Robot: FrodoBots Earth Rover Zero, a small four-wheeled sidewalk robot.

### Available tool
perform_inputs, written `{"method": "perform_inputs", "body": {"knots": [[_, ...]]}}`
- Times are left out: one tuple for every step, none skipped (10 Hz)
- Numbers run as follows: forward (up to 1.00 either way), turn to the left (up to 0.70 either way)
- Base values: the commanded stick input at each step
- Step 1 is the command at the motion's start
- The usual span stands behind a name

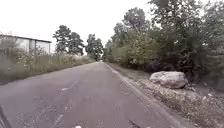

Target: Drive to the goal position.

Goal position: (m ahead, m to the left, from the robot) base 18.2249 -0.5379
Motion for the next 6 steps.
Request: {"method": "perform_inputs", "body": {"knots": [[0.07,0.0],[0.07,0.0],[0.07,0.0],[0.07,0.0],[0.07,0.0],[0.07,0.0]]}}
